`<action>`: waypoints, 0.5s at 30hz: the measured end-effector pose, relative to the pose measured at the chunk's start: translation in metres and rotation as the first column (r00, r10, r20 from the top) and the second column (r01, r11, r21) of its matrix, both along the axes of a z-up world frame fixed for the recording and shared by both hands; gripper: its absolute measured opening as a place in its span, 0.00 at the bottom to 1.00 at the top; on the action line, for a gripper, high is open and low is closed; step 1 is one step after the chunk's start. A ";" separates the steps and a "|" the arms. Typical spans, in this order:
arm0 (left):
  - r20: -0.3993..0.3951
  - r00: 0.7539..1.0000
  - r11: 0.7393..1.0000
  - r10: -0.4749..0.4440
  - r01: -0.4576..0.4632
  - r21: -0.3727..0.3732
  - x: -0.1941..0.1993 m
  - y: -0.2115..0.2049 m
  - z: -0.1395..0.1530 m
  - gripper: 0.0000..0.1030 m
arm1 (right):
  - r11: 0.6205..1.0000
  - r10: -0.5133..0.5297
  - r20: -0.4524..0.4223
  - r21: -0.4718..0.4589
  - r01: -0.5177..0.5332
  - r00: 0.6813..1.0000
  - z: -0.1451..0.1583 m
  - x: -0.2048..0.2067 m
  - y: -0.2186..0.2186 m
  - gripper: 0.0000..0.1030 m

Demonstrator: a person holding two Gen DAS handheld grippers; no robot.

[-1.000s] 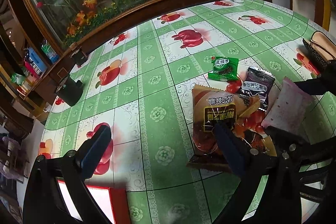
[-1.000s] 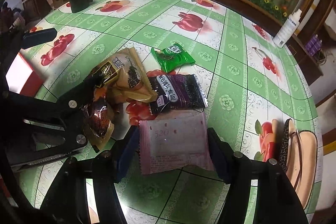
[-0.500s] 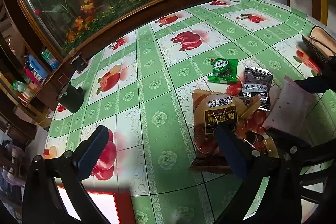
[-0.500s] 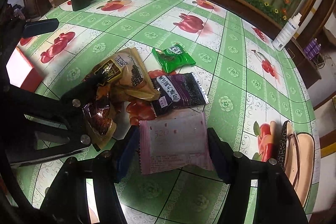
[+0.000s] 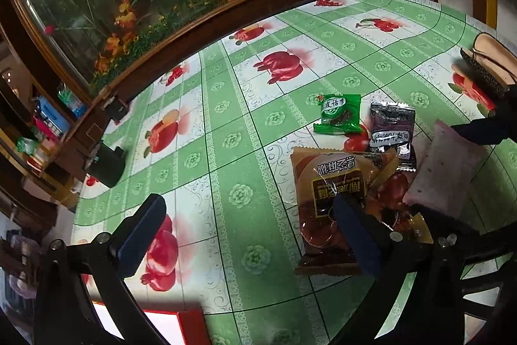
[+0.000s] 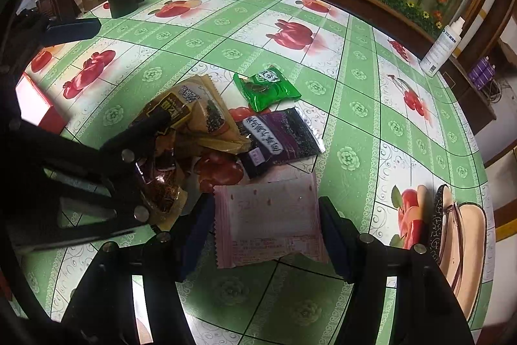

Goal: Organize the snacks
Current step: 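Close the right tool on the pink packet while the left tool holds the brown bag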

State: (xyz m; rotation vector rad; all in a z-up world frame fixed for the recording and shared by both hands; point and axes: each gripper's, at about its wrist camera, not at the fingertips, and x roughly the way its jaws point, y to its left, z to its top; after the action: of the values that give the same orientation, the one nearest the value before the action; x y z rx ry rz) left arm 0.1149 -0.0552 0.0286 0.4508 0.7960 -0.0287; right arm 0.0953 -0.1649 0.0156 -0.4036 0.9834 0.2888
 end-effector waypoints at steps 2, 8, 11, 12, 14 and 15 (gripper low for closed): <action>0.001 1.000 1.000 0.002 -0.002 -0.012 0.001 0.001 -0.001 1.00 | 1.000 0.000 0.000 0.002 0.000 1.000 0.000 0.000 0.000 0.64; -0.040 0.999 0.997 0.003 -0.007 -0.082 0.008 0.009 -0.001 1.00 | 0.999 0.000 -0.020 0.042 0.001 1.000 -0.001 0.003 -0.006 0.64; -0.079 0.997 0.987 0.015 -0.028 -0.159 0.015 0.019 -0.004 1.00 | 0.998 0.006 -0.029 0.059 -0.005 1.000 -0.001 0.003 -0.008 0.63; -0.074 0.997 0.987 0.010 -0.021 -0.157 0.015 0.019 -0.004 1.00 | 0.998 0.009 -0.030 0.059 -0.007 1.000 -0.001 0.002 -0.009 0.63; -0.055 0.998 0.991 -0.002 -0.005 -0.132 0.012 0.016 -0.005 1.00 | 0.998 0.011 -0.035 0.064 -0.009 0.999 -0.001 0.002 -0.011 0.63; -0.050 0.999 0.993 -0.005 -0.001 -0.118 0.011 0.015 -0.005 1.00 | 0.998 0.010 -0.037 0.067 -0.007 0.999 -0.001 0.002 -0.013 0.62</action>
State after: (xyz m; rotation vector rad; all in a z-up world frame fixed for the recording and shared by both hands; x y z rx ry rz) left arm 0.1254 -0.0399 0.0236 0.3396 0.8389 -0.0892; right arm 0.0974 -0.1776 0.0150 -0.3424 1.0063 0.3372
